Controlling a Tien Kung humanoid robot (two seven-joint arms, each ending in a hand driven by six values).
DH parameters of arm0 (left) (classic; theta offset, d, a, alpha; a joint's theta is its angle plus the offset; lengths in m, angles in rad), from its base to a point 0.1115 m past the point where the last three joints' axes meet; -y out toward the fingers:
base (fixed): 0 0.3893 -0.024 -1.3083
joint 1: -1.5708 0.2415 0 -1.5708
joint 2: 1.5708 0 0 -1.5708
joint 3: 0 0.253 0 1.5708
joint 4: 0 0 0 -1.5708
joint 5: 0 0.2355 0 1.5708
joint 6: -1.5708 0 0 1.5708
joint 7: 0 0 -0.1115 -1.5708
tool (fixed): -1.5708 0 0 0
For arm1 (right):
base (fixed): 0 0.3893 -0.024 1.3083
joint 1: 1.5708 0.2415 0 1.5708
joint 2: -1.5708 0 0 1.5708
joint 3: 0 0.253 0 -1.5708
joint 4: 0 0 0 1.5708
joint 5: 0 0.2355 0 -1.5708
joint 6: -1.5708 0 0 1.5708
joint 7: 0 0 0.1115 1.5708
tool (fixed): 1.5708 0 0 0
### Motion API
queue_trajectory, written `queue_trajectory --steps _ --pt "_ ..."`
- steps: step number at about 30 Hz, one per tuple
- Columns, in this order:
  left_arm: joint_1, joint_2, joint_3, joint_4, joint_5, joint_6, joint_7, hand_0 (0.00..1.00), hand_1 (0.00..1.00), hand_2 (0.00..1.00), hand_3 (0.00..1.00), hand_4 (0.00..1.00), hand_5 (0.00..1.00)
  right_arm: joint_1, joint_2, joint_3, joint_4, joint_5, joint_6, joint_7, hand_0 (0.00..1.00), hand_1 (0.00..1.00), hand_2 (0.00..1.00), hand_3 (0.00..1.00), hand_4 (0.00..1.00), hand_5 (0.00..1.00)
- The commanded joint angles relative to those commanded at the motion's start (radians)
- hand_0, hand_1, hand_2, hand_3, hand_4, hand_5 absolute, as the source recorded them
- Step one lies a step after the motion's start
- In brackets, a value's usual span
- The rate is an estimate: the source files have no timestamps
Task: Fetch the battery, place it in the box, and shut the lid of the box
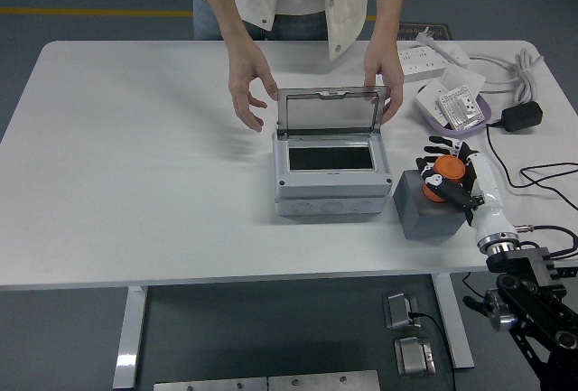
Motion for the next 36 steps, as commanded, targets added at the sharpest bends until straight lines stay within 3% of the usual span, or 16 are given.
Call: queue_trajectory --steps 3,4,9,10,15,16,21,22,27,28,33,34,36 --pt "0.0 0.0 0.001 0.0 0.0 0.0 0.0 0.469 0.584 0.539 0.538 0.378 0.002 0.0 0.0 -0.003 0.0 0.002 -0.005 -0.001 0.571 0.549 0.569 0.62 0.655 0.062" --pt "0.0 0.0 0.002 0.0 0.0 0.0 0.0 0.468 0.584 0.538 0.536 0.379 0.002 0.0 0.0 -0.003 0.0 0.003 -0.006 -0.002 0.565 0.535 0.54 0.552 0.599 0.019" --pt "0.0 -0.001 0.004 0.0 0.001 0.0 0.0 0.468 0.584 0.538 0.536 0.379 0.002 0.0 0.001 -0.006 0.001 0.003 -0.014 -0.003 0.565 0.535 0.54 0.552 0.599 0.019" --pt "0.0 -0.001 0.004 0.0 0.002 0.0 0.001 0.467 0.585 0.538 0.536 0.38 0.002 0.0 0.001 -0.006 0.001 0.004 -0.015 -0.003 0.536 0.48 0.468 0.435 0.583 0.067" --pt "0.0 -0.001 0.004 0.0 0.003 0.0 0.001 0.467 0.585 0.538 0.536 0.38 0.002 0.002 0.0 -0.01 0.0 0.009 -0.018 -0.003 0.536 0.48 0.468 0.435 0.583 0.067" --pt "0.0 -0.001 0.004 0.0 0.003 0.001 0.001 0.465 0.586 0.54 0.536 0.383 0.002 0.002 0.0 -0.01 -0.001 0.01 -0.019 -0.003 0.404 0.372 0.354 0.384 0.507 0.002" --pt "0.002 -0.003 0.005 0.0 0.005 0.001 0.002 0.465 0.586 0.54 0.536 0.383 0.002 0.004 0.001 -0.014 -0.002 0.02 -0.015 -0.002 0.404 0.372 0.354 0.384 0.507 0.002" --pt "0.002 -0.003 0.005 0.0 0.005 0.001 0.002 0.465 0.587 0.541 0.536 0.383 0.002 0.004 0.001 -0.014 -0.002 0.023 -0.013 -0.002 0.327 0.313 0.318 0.337 0.362 0.002" --pt "0.002 -0.004 0.004 0.0 0.008 0.001 0.003 0.465 0.587 0.541 0.536 0.383 0.002 0.005 0.001 -0.014 -0.005 0.031 -0.005 -0.001 0.327 0.313 0.318 0.337 0.362 0.002" --pt "0.002 -0.004 0.004 0.0 0.008 0.001 0.003 0.465 0.587 0.541 0.536 0.386 0.002 0.005 0.001 -0.014 -0.006 0.032 -0.003 -0.001 0.297 0.286 0.296 0.324 0.187 0.002" --pt "0.002 -0.004 0.003 0.0 0.01 0.003 0.003 0.465 0.587 0.541 0.536 0.386 0.002 0.006 0.001 -0.016 -0.008 0.037 0.0 -0.002 0.297 0.286 0.296 0.324 0.187 0.002" --pt "0.003 -0.004 0.003 0.0 0.011 0.003 0.002 0.465 0.591 0.541 0.536 0.389 0.002 0.006 0.001 -0.016 -0.009 0.037 0.001 -0.002 0.271 0.264 0.284 0.302 0.037 0.002" --pt "0.003 -0.004 0.002 0.0 0.012 0.004 0.002 0.465 0.591 0.541 0.536 0.389 0.002 0.007 0.0 -0.016 -0.009 0.038 0.001 -0.002 0.271 0.264 0.284 0.302 0.037 0.002"
